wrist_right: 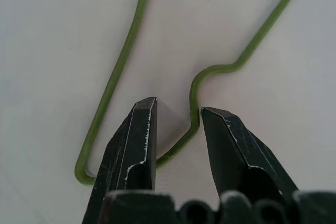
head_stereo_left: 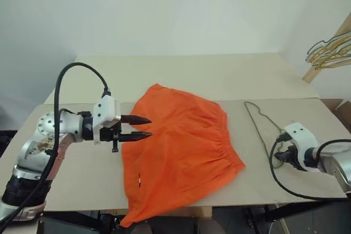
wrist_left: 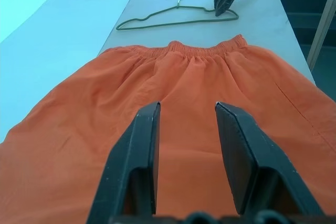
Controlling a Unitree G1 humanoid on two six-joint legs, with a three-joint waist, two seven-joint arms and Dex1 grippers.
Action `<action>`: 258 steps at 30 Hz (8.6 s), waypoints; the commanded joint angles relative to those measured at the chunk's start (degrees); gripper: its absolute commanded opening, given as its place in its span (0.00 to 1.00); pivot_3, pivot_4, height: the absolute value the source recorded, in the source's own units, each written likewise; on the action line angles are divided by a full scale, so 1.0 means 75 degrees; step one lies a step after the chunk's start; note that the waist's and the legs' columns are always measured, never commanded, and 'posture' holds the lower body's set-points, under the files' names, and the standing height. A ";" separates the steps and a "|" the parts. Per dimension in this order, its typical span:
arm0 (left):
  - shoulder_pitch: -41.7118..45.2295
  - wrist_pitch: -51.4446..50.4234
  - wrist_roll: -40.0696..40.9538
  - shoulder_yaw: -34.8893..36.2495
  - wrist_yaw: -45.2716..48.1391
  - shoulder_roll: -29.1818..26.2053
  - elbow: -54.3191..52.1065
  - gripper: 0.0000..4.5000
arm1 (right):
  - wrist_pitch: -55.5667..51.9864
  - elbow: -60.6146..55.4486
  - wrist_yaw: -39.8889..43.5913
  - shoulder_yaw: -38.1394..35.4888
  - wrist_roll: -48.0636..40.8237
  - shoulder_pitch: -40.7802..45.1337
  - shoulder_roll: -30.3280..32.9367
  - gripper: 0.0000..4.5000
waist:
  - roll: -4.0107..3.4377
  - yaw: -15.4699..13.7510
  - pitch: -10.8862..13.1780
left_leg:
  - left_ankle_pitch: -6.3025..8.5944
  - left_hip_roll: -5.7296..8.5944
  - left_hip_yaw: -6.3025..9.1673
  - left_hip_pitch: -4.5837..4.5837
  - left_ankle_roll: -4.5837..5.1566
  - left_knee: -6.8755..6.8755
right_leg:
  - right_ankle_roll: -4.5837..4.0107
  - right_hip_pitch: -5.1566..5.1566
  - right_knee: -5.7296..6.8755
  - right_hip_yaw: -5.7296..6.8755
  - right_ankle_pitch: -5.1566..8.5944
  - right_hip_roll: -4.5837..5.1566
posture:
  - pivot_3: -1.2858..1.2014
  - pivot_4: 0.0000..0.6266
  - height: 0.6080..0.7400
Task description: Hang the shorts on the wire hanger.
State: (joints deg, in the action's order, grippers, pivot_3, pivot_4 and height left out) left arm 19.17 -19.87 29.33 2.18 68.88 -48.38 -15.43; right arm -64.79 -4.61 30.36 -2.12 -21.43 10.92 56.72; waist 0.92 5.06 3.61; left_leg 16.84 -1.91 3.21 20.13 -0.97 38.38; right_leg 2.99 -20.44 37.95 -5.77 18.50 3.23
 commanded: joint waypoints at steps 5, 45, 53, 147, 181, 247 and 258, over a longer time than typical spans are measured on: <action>0.0023 -0.0022 0.0138 0.0341 -0.0002 -0.0180 -0.0267 0.40 | -0.0608 0.0764 0.0202 0.0059 0.0094 0.0349 -0.0307 0.12 | 0.0048 -0.0064 0.0025 | 0.0000 -0.0001 0.0003 -0.0021 0.0000 0.0001 | 0.0000 0.0023 -0.0002 0.0006 0.0000 0.0000 | 0.50 0.10 1.00; 0.4684 -0.0698 -0.1722 -0.2123 0.0527 0.1746 0.4013 0.80 | 1.3804 0.2695 -0.5029 0.2336 0.9404 0.2825 0.0810 0.00 | -0.0017 0.0731 -0.0011 | -0.0044 0.0022 0.0007 0.0123 -0.0071 0.0076 | 0.0019 -0.0105 0.0033 0.0007 -0.0014 0.0023 | 0.47 0.00 1.00; 0.4813 -0.0873 -0.2497 -0.2894 0.0705 0.2090 0.4321 0.66 | 1.3944 0.2455 -0.4826 0.2169 0.9477 0.2831 0.0696 0.00 | -0.0024 0.0910 -0.0015 | -0.0044 0.0024 0.0011 0.0122 -0.0070 0.0080 | 0.0019 -0.0103 0.0041 0.0005 -0.0014 0.0023 | 0.46 0.00 1.00; 0.3005 0.1560 -0.1593 -0.0965 0.1481 0.1328 0.3505 0.99 | 0.0605 -0.2841 0.4516 -0.3426 -0.1292 -0.3304 -0.0015 0.00 | -0.0042 0.0215 -0.0044 | -0.0020 0.0025 0.0069 0.0030 -0.0026 0.0103 | 0.0026 0.0020 0.0035 0.0045 -0.0014 0.0019 | 0.47 0.03 1.00; 0.2092 0.0696 -0.0648 -0.0883 0.1585 0.1163 0.1805 0.99 | -0.2394 -0.1081 0.4732 -0.3161 -0.3903 -0.2857 0.0775 0.00 | -0.0055 0.0039 -0.0076 | -0.0013 0.0022 0.0047 0.0015 -0.0016 0.0088 | 0.0029 0.0041 0.0012 0.0034 -0.0011 0.0009 | 0.49 0.03 1.00; 0.2107 0.1034 -0.0894 -0.0787 0.1233 0.0569 0.1571 0.99 | -0.1924 0.3799 0.4577 0.0705 -0.2513 0.2280 -0.1782 0.00 | -0.0014 -0.0569 -0.0095 | -0.0013 0.0019 0.0042 0.0019 -0.0015 0.0079 | 0.0023 0.0012 0.0018 0.0042 -0.0010 0.0008 | 0.55 0.00 1.00; 0.2263 0.1134 -0.0917 -0.0917 0.1272 0.0698 0.1722 0.99 | -0.2311 0.1840 0.3631 -0.0771 -0.2912 0.1600 -0.1363 0.00 | -0.0001 -0.0604 -0.0104 | -0.0013 0.0016 0.0042 0.0029 -0.0015 0.0078 | 0.0021 0.0002 0.0018 0.0042 -0.0012 0.0007 | 0.53 0.00 1.00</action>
State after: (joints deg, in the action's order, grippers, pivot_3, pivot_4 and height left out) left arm 34.43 -12.55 22.33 -5.48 78.34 -43.39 -2.24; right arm -80.86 13.08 57.21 -4.64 -40.87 22.96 45.07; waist 0.91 0.53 2.83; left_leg 16.74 -1.78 3.52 20.36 -1.09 38.97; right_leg 3.15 -20.42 38.07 -5.47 18.41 3.29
